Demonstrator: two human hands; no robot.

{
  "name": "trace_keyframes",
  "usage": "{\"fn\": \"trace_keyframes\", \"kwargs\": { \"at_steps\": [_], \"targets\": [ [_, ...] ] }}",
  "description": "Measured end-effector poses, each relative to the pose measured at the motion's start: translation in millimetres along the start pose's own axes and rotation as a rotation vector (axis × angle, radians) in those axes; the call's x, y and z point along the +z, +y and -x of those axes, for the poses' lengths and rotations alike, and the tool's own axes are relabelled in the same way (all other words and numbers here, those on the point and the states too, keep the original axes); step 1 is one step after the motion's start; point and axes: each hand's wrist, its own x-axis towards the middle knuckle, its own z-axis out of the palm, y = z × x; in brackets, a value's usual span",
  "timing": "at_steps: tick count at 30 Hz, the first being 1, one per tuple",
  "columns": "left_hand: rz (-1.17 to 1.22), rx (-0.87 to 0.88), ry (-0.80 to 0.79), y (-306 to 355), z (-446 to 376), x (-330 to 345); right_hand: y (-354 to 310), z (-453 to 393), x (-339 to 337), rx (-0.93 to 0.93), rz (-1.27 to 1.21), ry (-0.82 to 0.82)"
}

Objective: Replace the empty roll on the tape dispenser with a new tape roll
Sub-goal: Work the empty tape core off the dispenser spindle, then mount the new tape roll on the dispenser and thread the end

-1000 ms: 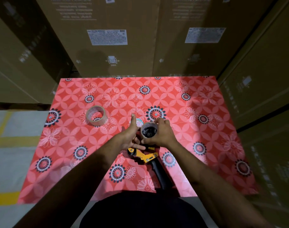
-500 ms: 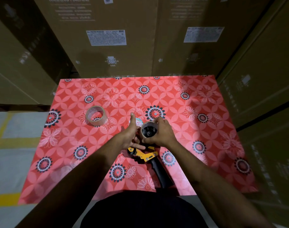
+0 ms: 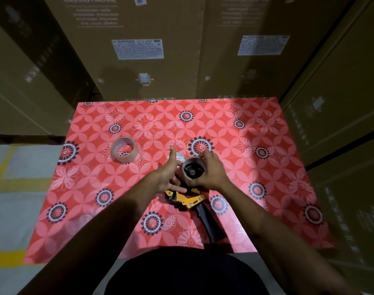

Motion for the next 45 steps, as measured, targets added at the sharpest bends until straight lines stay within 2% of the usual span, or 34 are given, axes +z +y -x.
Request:
{"fn": "trace_keyframes", "kwargs": {
  "at_steps": [4, 10, 13, 16, 19, 22, 26, 29, 33, 38, 41, 42, 45],
  "targets": [
    [0.018, 0.007, -0.008, -6, -12, -7, 9, 1, -6, -0.065, -0.002, -0.038],
    [-0.012, 0.066, -0.041, -1, 3, -2, 3, -2, 3, -0.043, -0.05, -0.039],
    [0.004, 0.082, -0.087, -5, -2, -7, -3, -4, -2, -0.128, -0.032, -0.043],
    [0.068, 0.156, -0.16, -13, -7, -15, 1, 2, -16, -0.21, -0.127, 0.034],
    [0.09, 0.205, -0.18, -23, -12, -18, 13, 13, -27, -0.179, -0.197, 0.143],
    [-0.14, 0.258, -0.149, -29, -8, -11, 25, 20, -36, -0.093, -0.163, 0.24],
    [-0.626, 0.509, 0.204, -44, -14, -10, 42, 16, -48, 0.0, -0.083, 0.328],
    [-0.771, 0.637, 0.269, -59, -12, -15, 57, 2, -56, 0.134, -0.016, 0.364],
    [-0.98, 0.693, 0.348, -72, -8, -18, 81, -14, -59, 0.214, 0.062, 0.364],
    [-1.025, 0.754, 0.356, -83, -8, -21, 87, -13, -59, 0.309, 0.063, 0.323],
    [-1.071, 0.801, 0.354, -88, -7, -23, 56, 13, -49, 0.137, 0.129, 0.424],
    [-1.09, 0.821, 0.356, -90, -8, -23, 46, 23, -42, 0.045, 0.145, 0.379],
    [-1.122, 0.865, 0.354, -98, -10, -25, 25, 52, -9, -0.209, 0.205, 0.06]
  ]
}}
